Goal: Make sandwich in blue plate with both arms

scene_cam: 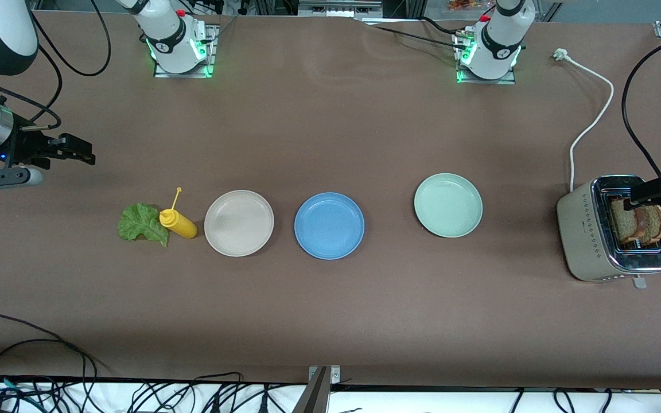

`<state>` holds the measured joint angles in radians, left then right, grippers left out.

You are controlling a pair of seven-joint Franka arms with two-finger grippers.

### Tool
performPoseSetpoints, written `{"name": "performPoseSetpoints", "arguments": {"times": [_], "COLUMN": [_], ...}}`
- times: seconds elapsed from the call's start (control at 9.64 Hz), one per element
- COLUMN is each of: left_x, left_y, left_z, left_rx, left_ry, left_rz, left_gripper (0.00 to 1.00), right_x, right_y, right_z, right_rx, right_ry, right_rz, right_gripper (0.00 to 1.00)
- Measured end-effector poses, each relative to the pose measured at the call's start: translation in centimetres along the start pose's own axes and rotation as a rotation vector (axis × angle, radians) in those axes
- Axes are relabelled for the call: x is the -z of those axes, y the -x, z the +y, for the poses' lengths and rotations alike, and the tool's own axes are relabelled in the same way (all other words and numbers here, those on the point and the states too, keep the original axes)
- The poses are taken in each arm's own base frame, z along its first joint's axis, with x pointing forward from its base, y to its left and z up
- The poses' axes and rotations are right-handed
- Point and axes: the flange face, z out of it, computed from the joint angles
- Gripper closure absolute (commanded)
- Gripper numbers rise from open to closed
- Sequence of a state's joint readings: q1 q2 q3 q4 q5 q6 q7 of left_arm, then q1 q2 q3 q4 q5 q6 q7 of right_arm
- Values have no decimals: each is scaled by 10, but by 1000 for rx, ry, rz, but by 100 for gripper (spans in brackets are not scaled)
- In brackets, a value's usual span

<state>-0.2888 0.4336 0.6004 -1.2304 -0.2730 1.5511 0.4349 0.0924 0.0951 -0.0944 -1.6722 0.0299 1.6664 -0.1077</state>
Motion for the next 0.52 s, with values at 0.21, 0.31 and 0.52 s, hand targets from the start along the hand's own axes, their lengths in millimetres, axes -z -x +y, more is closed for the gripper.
{"name": "performPoseSetpoints", "arguments": {"times": [0.21, 0.31, 0.52], "left_x": [5, 9, 15], "left_y": [0, 2, 4], "left_z": [0, 0, 0], "left_rx": [-1, -1, -1], "left_ry": [-3, -3, -2], "left_rz": [16, 24, 34], "left_gripper": [0, 0, 0], "right_x": [0, 0, 1], "right_y": [0, 0, 0], "right_z": [0, 1, 1], "right_rx": [-1, -1, -1], "right_ry": [0, 0, 0], "right_rz": [0, 1, 1], "right_gripper": [0, 0, 0]}}
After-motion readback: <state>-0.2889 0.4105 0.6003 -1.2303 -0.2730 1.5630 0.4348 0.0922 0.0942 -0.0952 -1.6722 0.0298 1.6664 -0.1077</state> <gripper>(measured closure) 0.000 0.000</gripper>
